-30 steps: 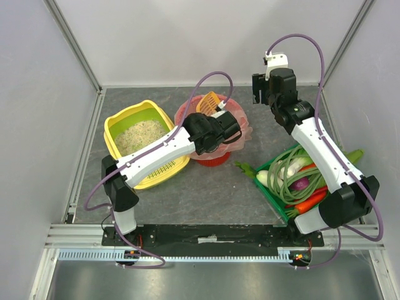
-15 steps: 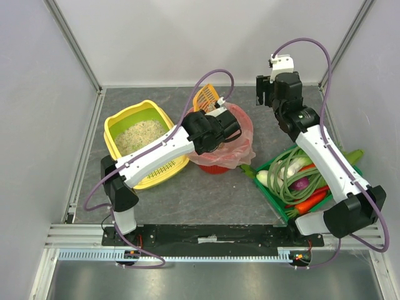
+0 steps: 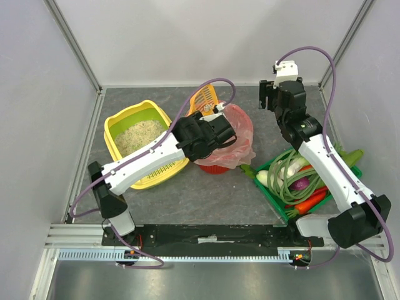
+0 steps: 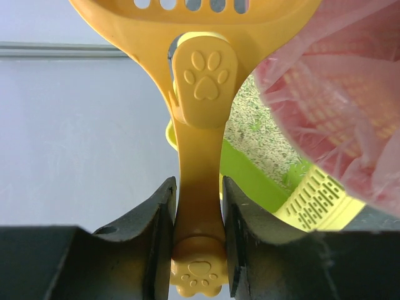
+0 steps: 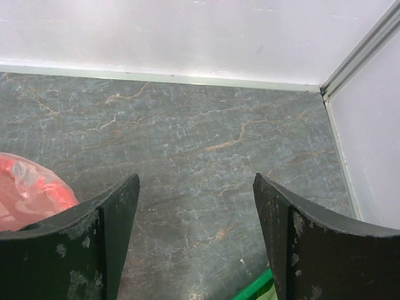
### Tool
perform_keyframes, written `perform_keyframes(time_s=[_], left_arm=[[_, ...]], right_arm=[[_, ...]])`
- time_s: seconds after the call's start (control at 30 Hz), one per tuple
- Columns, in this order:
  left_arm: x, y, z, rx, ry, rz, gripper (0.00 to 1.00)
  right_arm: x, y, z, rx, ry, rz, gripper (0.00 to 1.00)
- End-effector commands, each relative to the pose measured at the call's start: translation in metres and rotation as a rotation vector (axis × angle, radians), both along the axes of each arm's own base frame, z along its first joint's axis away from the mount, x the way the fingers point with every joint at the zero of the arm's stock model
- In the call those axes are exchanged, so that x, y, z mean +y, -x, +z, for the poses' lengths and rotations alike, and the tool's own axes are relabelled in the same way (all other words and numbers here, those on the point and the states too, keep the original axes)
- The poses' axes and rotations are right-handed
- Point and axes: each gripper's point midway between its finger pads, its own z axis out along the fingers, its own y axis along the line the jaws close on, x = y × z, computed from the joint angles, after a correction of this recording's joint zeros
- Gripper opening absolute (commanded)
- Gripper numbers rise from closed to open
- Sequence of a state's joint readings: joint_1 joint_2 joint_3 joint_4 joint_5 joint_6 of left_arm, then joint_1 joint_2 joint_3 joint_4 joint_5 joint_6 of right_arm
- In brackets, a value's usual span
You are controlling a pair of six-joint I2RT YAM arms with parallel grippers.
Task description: Clean the litter box
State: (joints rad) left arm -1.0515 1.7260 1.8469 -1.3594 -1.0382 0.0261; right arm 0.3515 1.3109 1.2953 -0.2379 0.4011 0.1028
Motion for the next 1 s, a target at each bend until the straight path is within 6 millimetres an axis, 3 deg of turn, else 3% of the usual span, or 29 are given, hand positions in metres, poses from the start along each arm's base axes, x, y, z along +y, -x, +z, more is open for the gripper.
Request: perform_keyframes(time_s=[0.0, 0.27, 0.43, 0.6, 0.77, 0.9, 0.97], left_arm=[[0.037, 0.018, 0.032, 0.062, -0.163, -0.078, 0.02], [0.043, 0.036, 0.031, 0.155, -0.119, -0.181, 0.02], [0.03, 0.054, 0.011, 0.237, -0.134, -0.282, 0.02], [0.023, 0.07, 0.006, 0.26, -0.132, -0.354, 0.02], [0.025, 0.067, 0.015, 0.222, -0.135, -0.339, 0.02], [0.033, 0.06, -0.004, 0.234, -0.255, -0.291, 0.02], [0.034, 0.054, -0.005, 0.196, -0.325, -0.268, 0.02]], right_arm=[[-0.002, 0.002, 0.041, -0.138, 0.008, 0.016, 0.82], [-0.007, 0.016, 0.03, -0.155, 0.055, 0.042, 0.82], [0.016, 0.025, 0.019, -0.153, 0.087, 0.211, 0.83], [0.01, 0.033, 0.003, -0.139, 0.086, 0.198, 0.83], [0.01, 0.047, 0.01, -0.161, 0.073, 0.225, 0.83], [0.019, 0.06, 0.017, -0.202, 0.03, 0.287, 0.84], [0.022, 0.067, 0.02, -0.222, 0.013, 0.305, 0.84]])
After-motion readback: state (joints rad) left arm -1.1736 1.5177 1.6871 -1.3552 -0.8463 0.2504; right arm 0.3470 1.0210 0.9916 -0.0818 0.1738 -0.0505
